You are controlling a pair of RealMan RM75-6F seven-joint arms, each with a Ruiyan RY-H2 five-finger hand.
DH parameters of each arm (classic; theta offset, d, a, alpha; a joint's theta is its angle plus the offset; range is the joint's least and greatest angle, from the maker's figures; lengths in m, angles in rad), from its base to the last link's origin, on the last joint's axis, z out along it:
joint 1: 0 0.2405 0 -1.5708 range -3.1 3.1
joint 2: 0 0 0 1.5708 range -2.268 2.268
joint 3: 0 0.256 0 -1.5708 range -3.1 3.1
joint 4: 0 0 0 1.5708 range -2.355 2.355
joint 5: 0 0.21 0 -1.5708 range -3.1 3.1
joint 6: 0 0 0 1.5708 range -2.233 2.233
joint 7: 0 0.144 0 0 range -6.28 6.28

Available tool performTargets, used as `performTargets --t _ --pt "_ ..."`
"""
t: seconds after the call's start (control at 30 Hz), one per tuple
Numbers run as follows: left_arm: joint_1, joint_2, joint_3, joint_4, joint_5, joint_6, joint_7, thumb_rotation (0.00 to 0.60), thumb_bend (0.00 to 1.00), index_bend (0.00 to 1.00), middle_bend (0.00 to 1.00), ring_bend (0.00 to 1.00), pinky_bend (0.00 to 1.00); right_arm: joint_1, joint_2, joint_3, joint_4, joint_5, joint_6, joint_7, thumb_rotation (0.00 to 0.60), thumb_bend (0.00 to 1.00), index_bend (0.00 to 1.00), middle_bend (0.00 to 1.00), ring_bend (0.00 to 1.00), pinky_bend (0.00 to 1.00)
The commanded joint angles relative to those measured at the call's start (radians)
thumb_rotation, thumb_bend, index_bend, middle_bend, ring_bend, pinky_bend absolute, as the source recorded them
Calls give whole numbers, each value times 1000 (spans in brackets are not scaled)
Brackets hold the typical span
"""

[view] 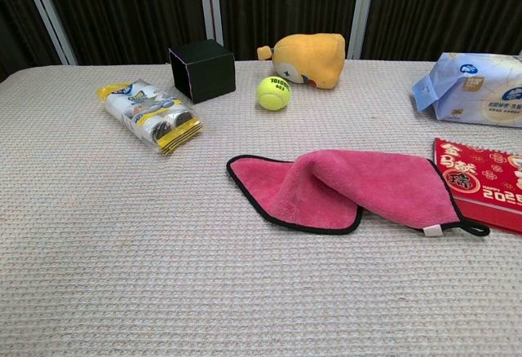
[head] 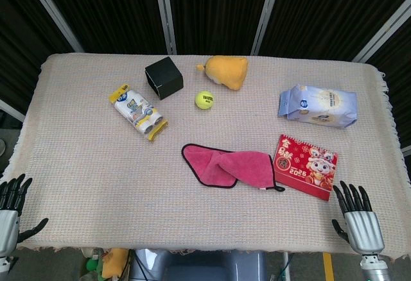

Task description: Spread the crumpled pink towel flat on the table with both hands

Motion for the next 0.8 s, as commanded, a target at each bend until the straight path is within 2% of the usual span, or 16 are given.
performTargets --t 0.03,0.4,0.57,0.63,0.67,0.73,0.8 --pt "-1 0 0 -2 0 -3 -1 600 0 0 0 0 0 -2 0 0 1 -1 2 3 600 318 0 0 0 0" --pt "-3 1 -3 -5 -1 -5 -2 600 0 0 0 0 0 10 5 1 -30 -31 22 -16 600 317 0 0 0 0" --pt "-5 0 -3 -8 0 -7 -3 600 0 0 0 0 0 49 16 18 -135 -73 34 -70 600 317 0 1 6 0" --pt "-6 -1 -4 -9 5 -2 -1 600 0 0 0 0 0 71 18 29 -187 -89 28 -108 600 317 0 67 90 18" --pt "-7 -1 -3 -8 7 -2 1 600 0 0 0 0 0 83 19 36 -215 -96 22 -131 600 317 0 146 178 67" --pt "-8 -2 -1 -8 11 -3 4 600 0 0 0 0 0 111 17 55 -272 -112 11 -183 600 317 16 395 443 329" --pt "-9 -3 0 -8 13 -2 4 600 0 0 0 0 0 136 11 75 -327 -122 -5 -234 600 317 104 701 762 685"
